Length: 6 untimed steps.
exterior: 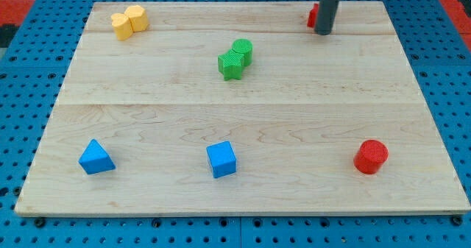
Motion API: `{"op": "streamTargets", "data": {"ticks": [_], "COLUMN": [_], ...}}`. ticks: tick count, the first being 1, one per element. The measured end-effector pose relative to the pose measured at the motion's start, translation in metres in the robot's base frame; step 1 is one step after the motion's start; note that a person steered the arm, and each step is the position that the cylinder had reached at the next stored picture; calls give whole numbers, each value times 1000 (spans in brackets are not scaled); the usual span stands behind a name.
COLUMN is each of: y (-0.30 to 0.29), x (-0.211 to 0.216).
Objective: Point your arm towards the red circle
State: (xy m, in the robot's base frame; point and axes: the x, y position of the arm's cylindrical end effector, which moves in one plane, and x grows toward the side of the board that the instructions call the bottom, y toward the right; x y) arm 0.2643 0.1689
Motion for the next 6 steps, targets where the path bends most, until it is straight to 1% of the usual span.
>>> {"op": "streamTargets", "data": {"ticks": [1,2,3,4,5,6], "y": [18,77,141,147,115,66], "x": [14,77,179,268,305,306]}}
